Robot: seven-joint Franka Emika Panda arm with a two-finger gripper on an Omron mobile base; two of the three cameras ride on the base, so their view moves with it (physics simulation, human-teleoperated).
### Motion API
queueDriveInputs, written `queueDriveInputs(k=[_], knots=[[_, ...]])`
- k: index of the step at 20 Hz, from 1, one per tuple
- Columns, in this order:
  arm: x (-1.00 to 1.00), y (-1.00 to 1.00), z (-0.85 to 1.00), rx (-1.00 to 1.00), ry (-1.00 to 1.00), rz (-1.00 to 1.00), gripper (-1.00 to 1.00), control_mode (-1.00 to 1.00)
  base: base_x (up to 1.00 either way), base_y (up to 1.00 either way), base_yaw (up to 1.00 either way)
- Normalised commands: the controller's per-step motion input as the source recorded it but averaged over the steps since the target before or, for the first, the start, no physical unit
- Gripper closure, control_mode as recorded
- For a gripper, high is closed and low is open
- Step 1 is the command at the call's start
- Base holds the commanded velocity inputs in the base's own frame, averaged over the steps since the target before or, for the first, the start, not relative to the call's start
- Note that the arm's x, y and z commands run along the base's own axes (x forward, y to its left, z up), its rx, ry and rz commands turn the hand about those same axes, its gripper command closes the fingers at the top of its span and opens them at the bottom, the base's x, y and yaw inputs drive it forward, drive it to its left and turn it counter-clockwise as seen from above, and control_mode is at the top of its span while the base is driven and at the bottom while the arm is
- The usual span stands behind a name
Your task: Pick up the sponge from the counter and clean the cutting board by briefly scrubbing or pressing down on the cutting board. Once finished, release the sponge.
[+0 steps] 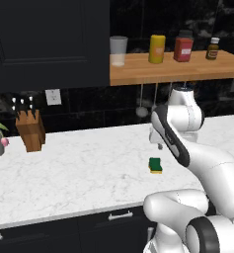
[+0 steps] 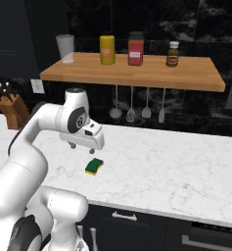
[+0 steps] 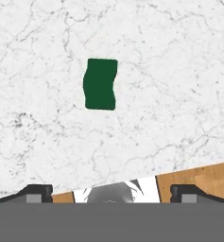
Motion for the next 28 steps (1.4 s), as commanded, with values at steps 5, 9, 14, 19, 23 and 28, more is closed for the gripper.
queueDriveInputs(k=[5, 9, 14, 19, 23, 28], knots=[[0.00, 0.00, -0.42, 0.00, 0.07, 0.00, -1.00, -1.00, 0.00, 0.00, 0.00], [0.00, 0.00, -0.16, 0.00, 0.06, 0.00, -1.00, -1.00, 0.00, 0.00, 0.00], [0.00, 0.00, -0.39, 0.00, 0.11, 0.00, -1.00, -1.00, 0.00, 0.00, 0.00], [0.09, 0.00, -0.35, 0.00, 0.09, 0.00, -1.00, -1.00, 0.00, 0.00, 0.00], [0.23, 0.00, -0.22, 0.00, 0.05, 0.00, -1.00, -1.00, 0.00, 0.00, 0.00], [0.18, 0.00, -0.17, 0.00, 0.05, 0.00, -1.00, -1.00, 0.00, 0.00, 0.00]])
